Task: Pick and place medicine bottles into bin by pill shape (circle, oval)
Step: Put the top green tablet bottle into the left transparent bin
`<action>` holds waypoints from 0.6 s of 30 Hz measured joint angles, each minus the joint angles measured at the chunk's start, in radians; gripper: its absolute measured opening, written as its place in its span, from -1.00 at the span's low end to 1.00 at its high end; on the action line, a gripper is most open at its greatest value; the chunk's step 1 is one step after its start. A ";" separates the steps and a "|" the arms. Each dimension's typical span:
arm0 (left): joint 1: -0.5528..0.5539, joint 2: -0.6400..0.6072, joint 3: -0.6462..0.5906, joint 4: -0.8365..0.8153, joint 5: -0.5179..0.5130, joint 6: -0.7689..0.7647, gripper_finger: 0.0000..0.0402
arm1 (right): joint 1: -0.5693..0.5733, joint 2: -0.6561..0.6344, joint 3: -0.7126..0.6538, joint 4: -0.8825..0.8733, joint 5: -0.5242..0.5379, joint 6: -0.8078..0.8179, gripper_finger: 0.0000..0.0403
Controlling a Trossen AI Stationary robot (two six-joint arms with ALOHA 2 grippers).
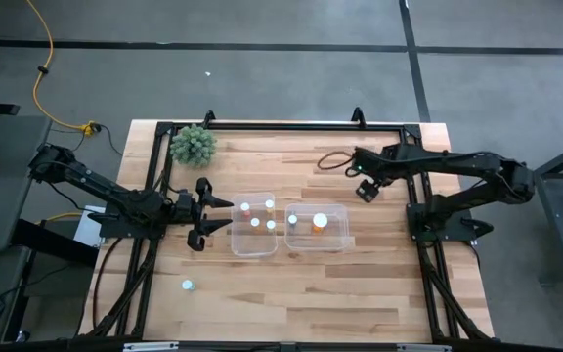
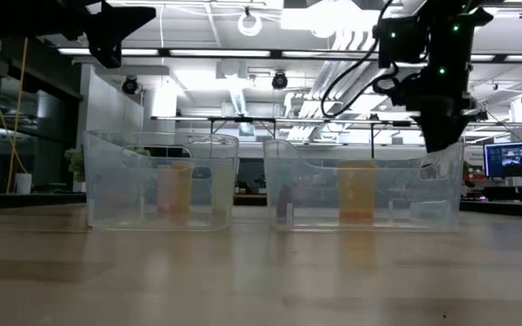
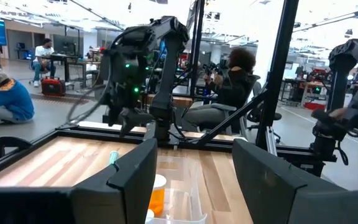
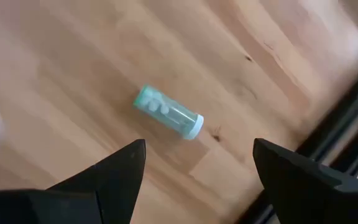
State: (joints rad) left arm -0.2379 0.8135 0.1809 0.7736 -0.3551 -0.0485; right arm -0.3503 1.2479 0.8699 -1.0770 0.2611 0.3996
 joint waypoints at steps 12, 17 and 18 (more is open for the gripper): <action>0.000 0.000 0.000 0.000 0.000 0.000 -0.01 | -0.056 0.167 -0.001 0.016 -0.030 -0.295 0.45; 0.000 0.000 0.000 -0.001 0.000 0.000 -0.01 | -0.073 0.281 -0.001 0.009 -0.026 -0.357 0.45; 0.000 0.000 0.000 -0.003 0.000 0.000 -0.01 | -0.075 0.297 -0.001 0.009 -0.025 -0.378 0.45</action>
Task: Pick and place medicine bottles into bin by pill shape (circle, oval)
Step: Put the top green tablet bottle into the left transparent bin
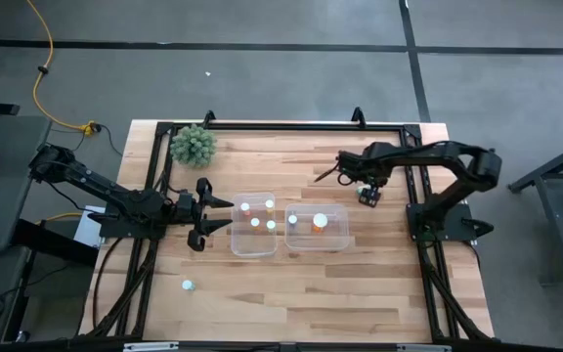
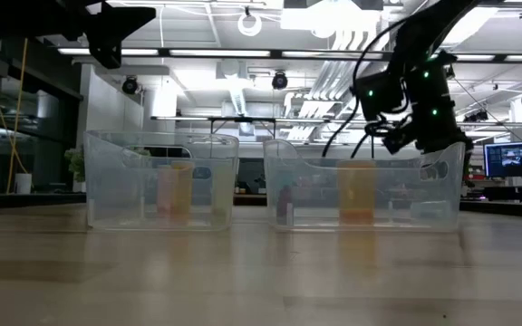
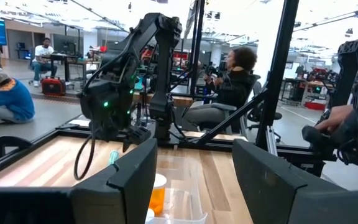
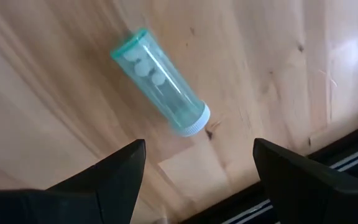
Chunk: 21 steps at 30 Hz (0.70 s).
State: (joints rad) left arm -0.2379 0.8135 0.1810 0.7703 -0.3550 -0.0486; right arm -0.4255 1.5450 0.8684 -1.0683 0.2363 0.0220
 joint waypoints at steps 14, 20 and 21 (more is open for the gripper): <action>0.000 0.000 0.000 -0.016 0.000 0.008 -0.01 | 0.000 0.123 0.000 0.071 0.056 -0.225 0.45; 0.000 0.000 0.000 -0.017 0.000 0.008 -0.01 | 0.000 0.192 0.007 0.063 0.061 -0.241 0.44; 0.000 0.000 0.000 -0.018 0.000 0.008 -0.01 | 0.000 0.197 0.006 0.063 0.064 -0.245 0.44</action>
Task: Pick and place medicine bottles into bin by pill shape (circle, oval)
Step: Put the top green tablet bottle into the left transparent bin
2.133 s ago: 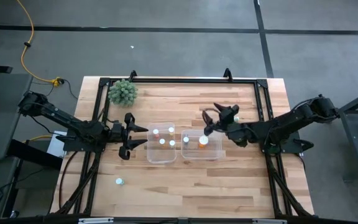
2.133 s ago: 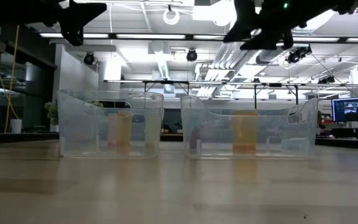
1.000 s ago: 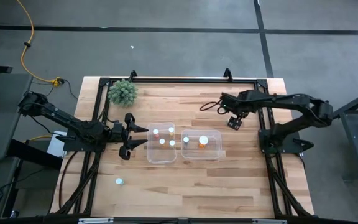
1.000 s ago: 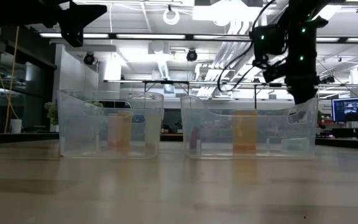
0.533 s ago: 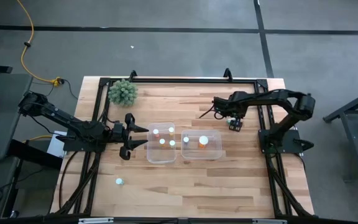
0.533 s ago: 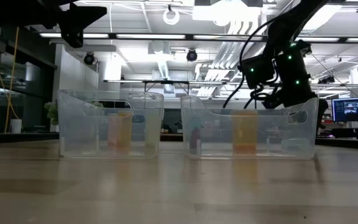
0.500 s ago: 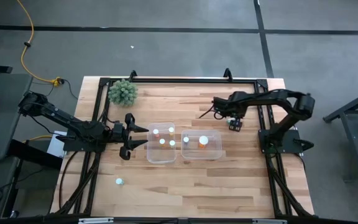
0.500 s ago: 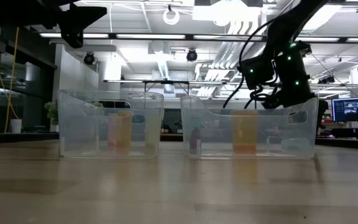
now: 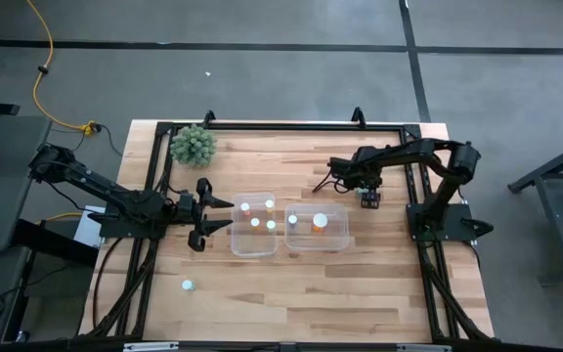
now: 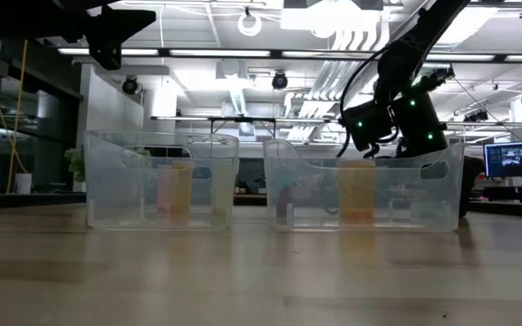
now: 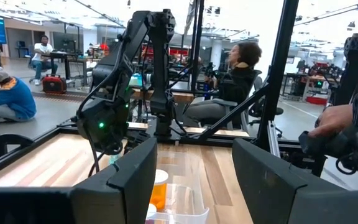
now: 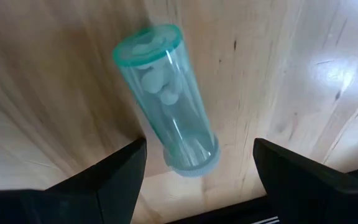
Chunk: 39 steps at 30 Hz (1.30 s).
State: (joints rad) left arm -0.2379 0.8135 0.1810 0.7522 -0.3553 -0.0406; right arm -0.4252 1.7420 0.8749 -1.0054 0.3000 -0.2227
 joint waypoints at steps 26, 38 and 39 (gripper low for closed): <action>0.000 0.000 0.000 0.001 0.000 0.000 -0.01 | 0.000 0.005 -0.007 -0.002 -0.013 -0.006 -0.43; 0.000 0.000 0.000 0.001 0.000 0.000 -0.01 | 0.000 0.005 -0.007 0.001 -0.019 -0.013 -0.41; 0.000 0.000 0.000 0.001 0.000 0.000 -0.01 | 0.000 0.005 -0.007 0.001 -0.019 -0.013 -0.41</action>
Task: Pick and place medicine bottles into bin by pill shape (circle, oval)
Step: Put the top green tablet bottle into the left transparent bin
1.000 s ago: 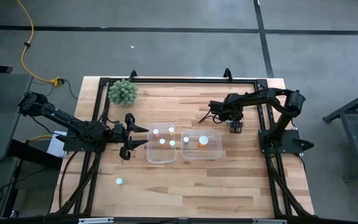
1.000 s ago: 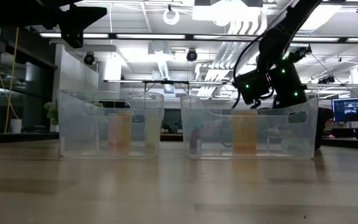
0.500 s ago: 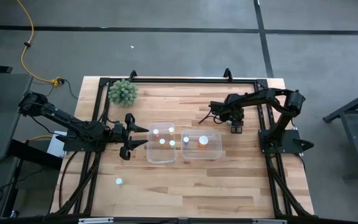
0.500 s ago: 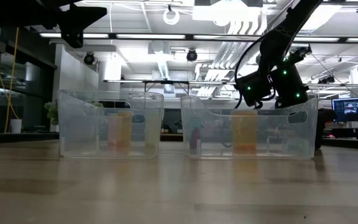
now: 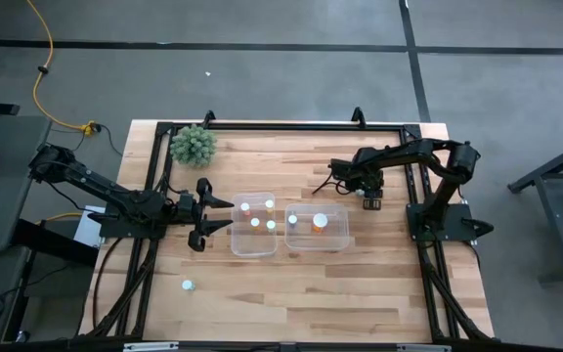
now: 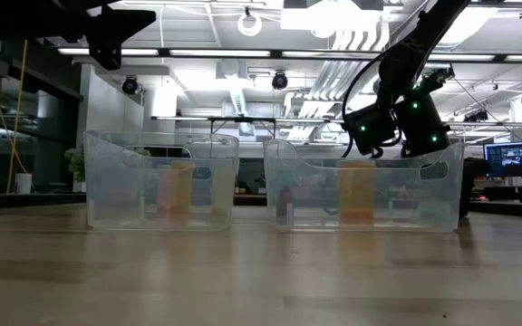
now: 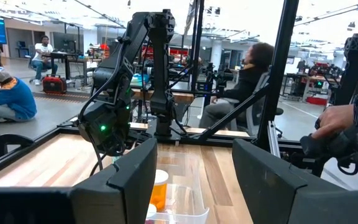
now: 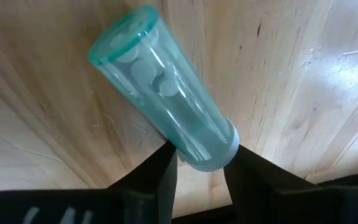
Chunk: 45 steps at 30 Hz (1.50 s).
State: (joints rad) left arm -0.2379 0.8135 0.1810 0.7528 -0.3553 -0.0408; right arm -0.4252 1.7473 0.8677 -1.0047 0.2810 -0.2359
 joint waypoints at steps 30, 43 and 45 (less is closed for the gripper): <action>0.000 0.000 0.000 0.000 0.000 0.000 -0.01 | 0.003 -0.001 0.002 0.046 0.051 -0.356 0.15; 0.000 0.000 0.000 0.000 0.000 0.010 -0.01 | 0.039 0.000 0.000 0.042 0.041 -0.402 -0.19; 0.000 0.000 0.000 0.000 0.000 0.010 -0.01 | 0.039 0.000 0.000 0.039 0.036 -0.383 -0.27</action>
State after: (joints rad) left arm -0.2382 0.8135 0.1810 0.7532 -0.3553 -0.0311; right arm -0.3862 1.7477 0.8673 -0.9658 0.3173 -0.6192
